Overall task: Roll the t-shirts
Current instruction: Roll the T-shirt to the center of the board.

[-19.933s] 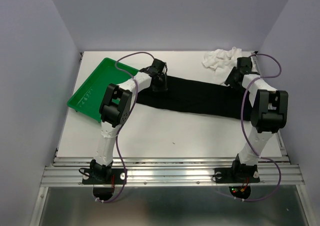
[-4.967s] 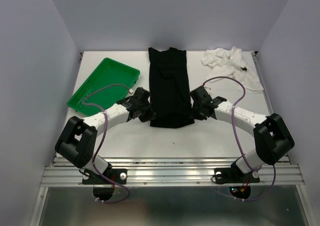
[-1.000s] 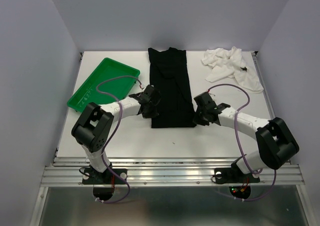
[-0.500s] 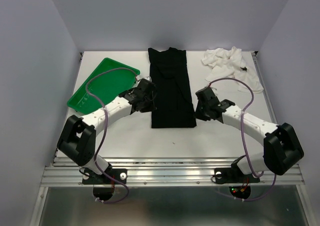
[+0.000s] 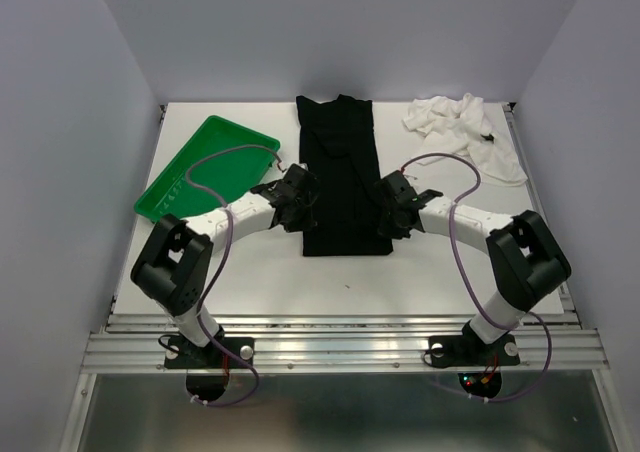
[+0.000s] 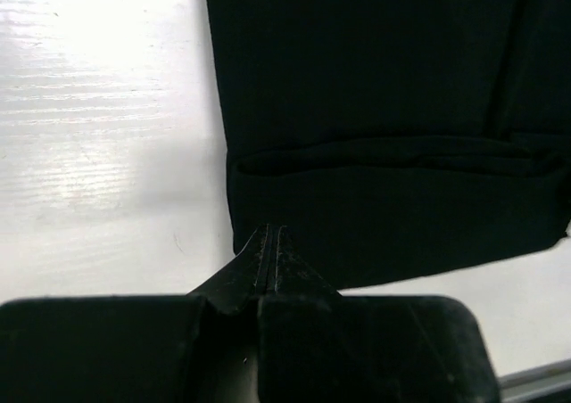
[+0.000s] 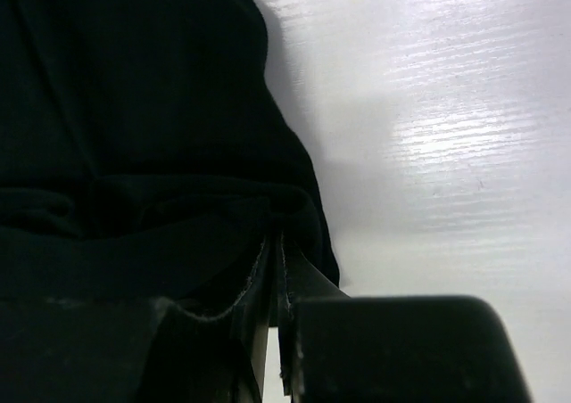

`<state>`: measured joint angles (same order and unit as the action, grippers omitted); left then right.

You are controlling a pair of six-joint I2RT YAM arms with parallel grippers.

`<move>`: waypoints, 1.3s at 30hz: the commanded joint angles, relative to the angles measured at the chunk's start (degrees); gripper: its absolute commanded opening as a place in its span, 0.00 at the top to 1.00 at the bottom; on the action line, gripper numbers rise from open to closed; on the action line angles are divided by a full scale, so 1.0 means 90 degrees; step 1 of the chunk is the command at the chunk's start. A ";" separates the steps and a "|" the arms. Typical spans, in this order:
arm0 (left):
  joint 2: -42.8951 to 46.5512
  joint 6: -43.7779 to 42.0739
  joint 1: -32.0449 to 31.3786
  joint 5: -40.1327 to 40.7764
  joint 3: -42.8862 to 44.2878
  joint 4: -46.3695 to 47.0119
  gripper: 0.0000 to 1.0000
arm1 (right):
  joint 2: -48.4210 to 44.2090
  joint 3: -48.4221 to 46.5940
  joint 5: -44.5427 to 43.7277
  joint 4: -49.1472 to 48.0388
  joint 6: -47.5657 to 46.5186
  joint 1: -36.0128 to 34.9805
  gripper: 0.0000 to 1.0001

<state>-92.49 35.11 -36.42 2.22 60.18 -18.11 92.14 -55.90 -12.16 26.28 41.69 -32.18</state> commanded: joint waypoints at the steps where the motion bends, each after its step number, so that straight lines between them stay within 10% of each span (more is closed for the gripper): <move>1: -0.0309 -0.0141 -0.0035 0.0222 -0.0027 0.0147 1.00 | 0.0367 -0.0215 -0.0289 -0.0293 -0.0160 0.0041 0.90; 11: 0.0030 -0.0239 0.0014 0.0651 -0.0154 -0.0019 1.00 | 0.0213 -0.0117 0.0072 -0.0011 -0.0306 0.0041 0.89; 17: 0.0969 0.0014 0.0024 0.0721 -0.0192 -0.0381 0.99 | -0.1008 -0.0098 -0.0055 0.0166 -0.0277 0.0099 0.70; 23: 0.1778 0.0814 0.0043 -0.0119 -0.1324 0.0253 0.20 | -0.1516 0.0585 0.0685 -0.0077 -0.0072 0.0480 0.42; 27: 0.2073 0.1196 0.0043 -0.0481 -0.2105 0.0752 0.22 | -0.1770 0.1229 0.1292 -0.0654 0.0211 0.0656 0.29; 39: 0.1664 0.1792 0.0043 -0.0540 -0.2868 0.1689 0.41 | -0.1723 0.2578 0.1859 -0.2245 0.1314 0.0724 0.37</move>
<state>-75.88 48.82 -36.25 -2.57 36.18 -7.31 76.38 -34.57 2.68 13.74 49.54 -25.89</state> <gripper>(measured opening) 0.645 0.664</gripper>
